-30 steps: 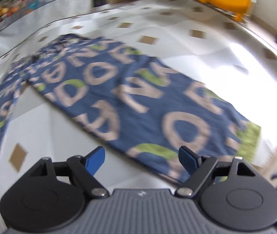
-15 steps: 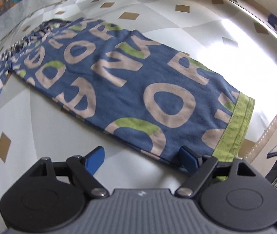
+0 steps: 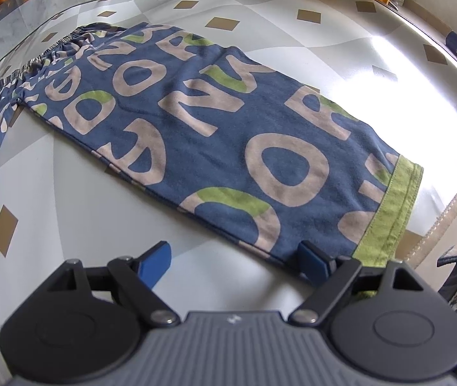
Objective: Fold clothes
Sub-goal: 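Position the open right tool at the green-lined cuff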
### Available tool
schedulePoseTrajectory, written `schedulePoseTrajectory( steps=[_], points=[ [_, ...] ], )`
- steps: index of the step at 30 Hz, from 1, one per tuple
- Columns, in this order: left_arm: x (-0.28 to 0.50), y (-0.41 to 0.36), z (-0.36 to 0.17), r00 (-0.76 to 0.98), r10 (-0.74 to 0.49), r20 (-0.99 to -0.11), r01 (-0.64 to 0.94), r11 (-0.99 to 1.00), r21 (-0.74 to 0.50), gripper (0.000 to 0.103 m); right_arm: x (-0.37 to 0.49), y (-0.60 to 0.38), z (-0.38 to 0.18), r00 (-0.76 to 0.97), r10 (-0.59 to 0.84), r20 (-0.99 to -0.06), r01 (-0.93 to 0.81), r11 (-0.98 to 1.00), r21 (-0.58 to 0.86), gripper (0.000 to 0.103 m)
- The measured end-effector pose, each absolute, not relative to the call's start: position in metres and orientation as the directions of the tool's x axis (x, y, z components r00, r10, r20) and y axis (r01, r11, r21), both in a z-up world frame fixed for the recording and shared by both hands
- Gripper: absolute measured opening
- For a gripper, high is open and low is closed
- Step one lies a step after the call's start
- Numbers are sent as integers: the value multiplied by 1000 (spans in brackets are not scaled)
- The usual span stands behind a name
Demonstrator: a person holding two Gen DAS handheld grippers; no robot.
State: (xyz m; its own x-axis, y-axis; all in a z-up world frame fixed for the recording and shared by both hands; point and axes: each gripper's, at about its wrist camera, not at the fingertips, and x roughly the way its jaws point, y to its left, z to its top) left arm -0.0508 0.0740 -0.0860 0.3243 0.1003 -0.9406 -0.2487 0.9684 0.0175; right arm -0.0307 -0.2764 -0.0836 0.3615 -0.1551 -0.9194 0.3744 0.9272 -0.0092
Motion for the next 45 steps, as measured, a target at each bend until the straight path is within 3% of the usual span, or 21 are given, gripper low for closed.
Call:
schedulePoseTrajectory(
  steps=[6, 10, 22, 30, 45],
  points=[
    [-61, 60, -84, 316, 71, -946, -203, 979, 6, 97, -34, -271, -79, 381, -132, -915, 355, 935, 13, 84],
    [-67, 75, -66, 403, 28, -915, -286, 953, -97, 96, -38, -269, -74, 402, -104, -910, 360, 932, 52, 84],
    [-65, 117, -77, 381, 85, -921, -463, 879, -111, 96, -42, -263, -67, 433, -38, -901, 341, 932, 124, 84],
    [-64, 95, -89, 316, 102, -943, -394, 919, -33, 97, -42, -264, -67, 438, -16, -899, 356, 921, 157, 84],
    [-84, 53, -85, 273, 57, -960, -318, 948, -34, 101, -43, -263, -66, 445, 0, -895, 366, 913, 182, 84]
  ],
)
